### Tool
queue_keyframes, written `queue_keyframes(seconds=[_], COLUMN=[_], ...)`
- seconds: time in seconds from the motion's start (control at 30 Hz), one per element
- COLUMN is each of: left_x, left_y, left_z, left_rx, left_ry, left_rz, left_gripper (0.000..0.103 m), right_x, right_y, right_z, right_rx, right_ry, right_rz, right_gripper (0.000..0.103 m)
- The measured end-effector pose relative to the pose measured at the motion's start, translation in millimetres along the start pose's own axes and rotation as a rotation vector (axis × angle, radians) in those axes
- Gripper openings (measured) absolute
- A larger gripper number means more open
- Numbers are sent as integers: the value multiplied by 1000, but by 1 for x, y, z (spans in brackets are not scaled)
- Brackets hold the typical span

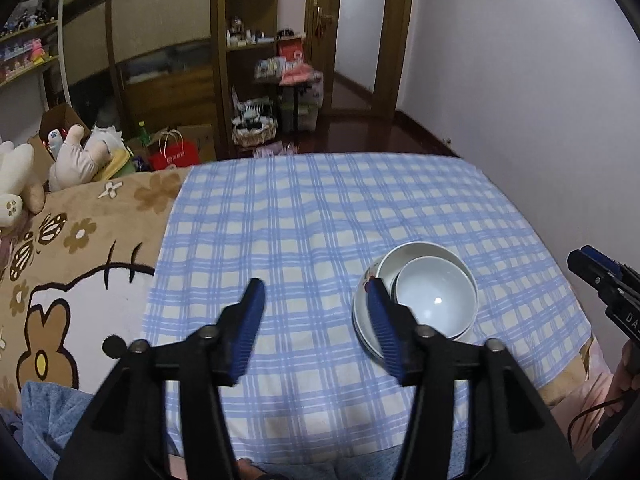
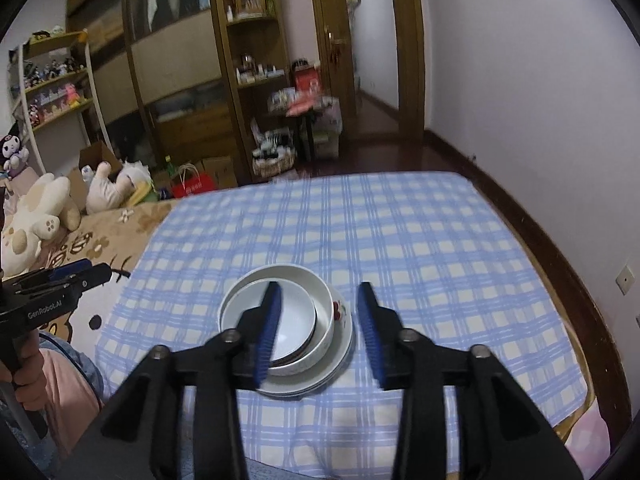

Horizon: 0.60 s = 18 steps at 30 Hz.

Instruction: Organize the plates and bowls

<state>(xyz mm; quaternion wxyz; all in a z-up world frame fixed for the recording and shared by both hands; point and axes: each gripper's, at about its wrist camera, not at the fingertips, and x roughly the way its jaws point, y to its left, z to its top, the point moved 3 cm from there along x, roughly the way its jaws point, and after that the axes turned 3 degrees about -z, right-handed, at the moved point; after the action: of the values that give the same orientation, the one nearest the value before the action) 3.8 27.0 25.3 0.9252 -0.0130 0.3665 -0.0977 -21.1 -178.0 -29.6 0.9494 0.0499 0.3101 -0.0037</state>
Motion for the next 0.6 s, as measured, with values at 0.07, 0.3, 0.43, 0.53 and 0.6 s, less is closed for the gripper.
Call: queue_keyframes(seconds=[0.07, 0.3, 0.43, 0.53, 0.6], left_x=[-7, -23, -28, -28, -29], left_y=[0, -3, -8, -12, -16], left_z=[-5, -20, -27, -31, -32], left_rx=[4, 17, 50, 53, 67], left_ry=[-26, -133, -213, -254, -285], left_rz=[2, 9, 26, -9, 17], left_gripper=[62, 88, 93, 94, 94], right_x=[-10, -26, -32, -31, -29], right_y=[1, 0, 1, -2, -5], right_z=[-4, -17, -24, -31, -35], right_rx=[0, 6, -1, 11, 29], right_ry=[-38, -130, -172, -188, -197], right_rz=[2, 2, -2, -10, 5], right_gripper=[53, 76, 93, 102, 103])
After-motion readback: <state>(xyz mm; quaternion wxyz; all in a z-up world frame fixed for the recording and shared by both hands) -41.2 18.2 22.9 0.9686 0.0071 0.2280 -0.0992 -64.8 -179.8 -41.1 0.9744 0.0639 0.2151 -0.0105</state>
